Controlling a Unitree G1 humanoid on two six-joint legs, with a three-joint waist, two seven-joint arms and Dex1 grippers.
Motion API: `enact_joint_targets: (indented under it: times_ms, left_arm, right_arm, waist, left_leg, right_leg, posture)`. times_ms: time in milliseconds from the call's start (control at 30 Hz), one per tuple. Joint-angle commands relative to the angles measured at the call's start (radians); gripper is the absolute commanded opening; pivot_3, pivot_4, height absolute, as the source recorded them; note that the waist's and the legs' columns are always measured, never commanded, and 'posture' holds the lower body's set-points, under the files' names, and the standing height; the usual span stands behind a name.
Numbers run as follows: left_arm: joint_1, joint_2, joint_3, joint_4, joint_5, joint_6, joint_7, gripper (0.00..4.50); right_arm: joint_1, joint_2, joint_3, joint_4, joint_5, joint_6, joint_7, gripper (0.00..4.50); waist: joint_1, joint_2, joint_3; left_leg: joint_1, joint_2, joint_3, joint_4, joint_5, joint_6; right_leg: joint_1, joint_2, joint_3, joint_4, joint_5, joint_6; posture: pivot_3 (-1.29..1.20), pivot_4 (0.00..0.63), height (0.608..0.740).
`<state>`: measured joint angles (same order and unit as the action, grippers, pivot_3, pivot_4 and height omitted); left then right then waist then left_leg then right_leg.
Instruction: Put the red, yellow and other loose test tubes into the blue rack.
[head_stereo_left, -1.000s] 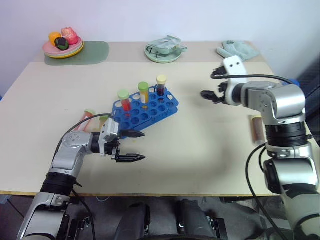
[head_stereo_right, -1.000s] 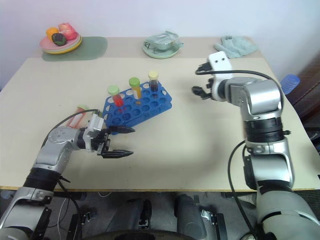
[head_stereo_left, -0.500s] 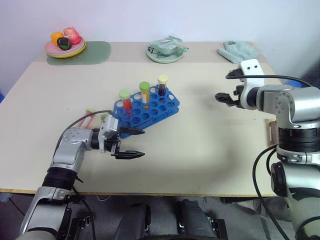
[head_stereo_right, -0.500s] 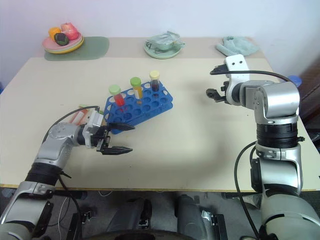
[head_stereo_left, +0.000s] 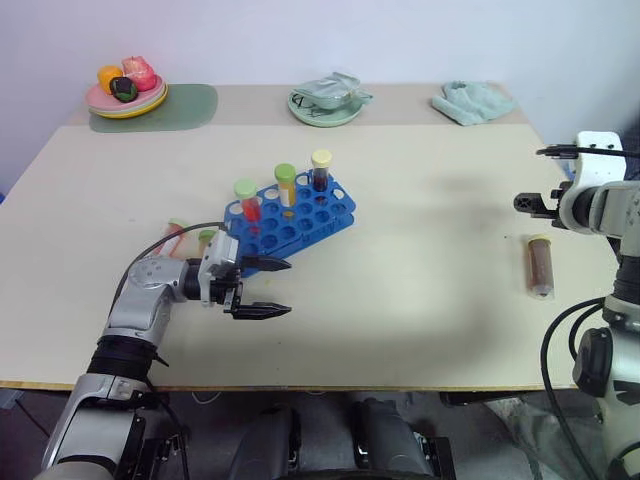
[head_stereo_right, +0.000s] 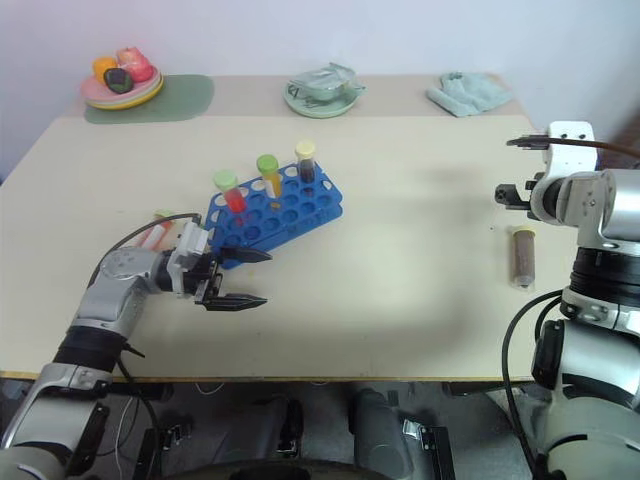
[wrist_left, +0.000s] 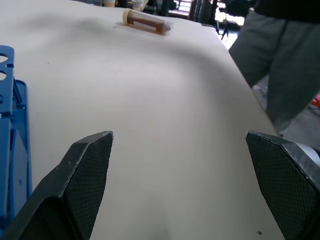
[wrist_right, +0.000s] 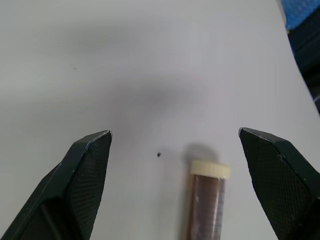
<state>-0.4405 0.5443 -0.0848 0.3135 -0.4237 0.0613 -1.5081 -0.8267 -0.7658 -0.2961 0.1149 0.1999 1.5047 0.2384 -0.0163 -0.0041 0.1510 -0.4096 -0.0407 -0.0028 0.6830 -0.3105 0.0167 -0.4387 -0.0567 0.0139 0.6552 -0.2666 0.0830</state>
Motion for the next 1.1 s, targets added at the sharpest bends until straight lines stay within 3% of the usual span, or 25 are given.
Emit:
enact_joint_targets:
  times_ms: [33,267,600,1100]
  left_arm:
    - [-0.028,-0.008,0.000,0.011,0.001,-0.007,-0.017,4.31]
    - [-0.066,-0.029,-0.001,0.048,0.000,-0.030,-0.035,4.31]
    - [-0.113,-0.074,0.027,0.034,-0.022,-0.081,-0.029,4.31]
    - [-0.147,-0.126,0.023,0.001,-0.013,-0.090,0.016,4.31]
  right_arm:
    - [0.000,-0.014,-0.030,-0.012,0.013,0.055,0.015,4.18]
    - [0.032,-0.021,-0.011,0.018,0.041,0.110,0.058,4.18]
    - [0.063,-0.055,0.034,0.118,0.043,0.024,0.104,4.18]
    - [-0.056,-0.028,0.191,0.322,0.030,-0.111,0.170,4.18]
  waist:
    - [0.001,0.000,0.000]
    - [0.002,0.000,0.000]
    - [0.002,0.000,0.000]
    - [0.002,0.000,0.000]
  left_leg:
    - [0.000,0.000,0.000,0.000,0.000,0.000]
    - [0.000,0.000,0.000,0.000,0.000,0.000]
    - [0.000,0.000,0.000,0.000,0.000,-0.001]
    - [0.000,0.000,0.001,0.001,0.002,-0.004]
  right_leg:
    - [0.000,0.000,0.000,0.000,0.000,0.000]
    - [0.000,0.000,0.000,0.000,0.000,0.000]
    - [0.000,0.000,0.000,0.000,0.000,0.000]
    - [0.000,0.001,0.000,0.000,0.000,0.000]
  posture:
    - [0.00,0.150,0.740]
    - [0.00,0.150,0.740]
    - [0.00,0.150,0.740]
    - [0.00,0.150,0.740]
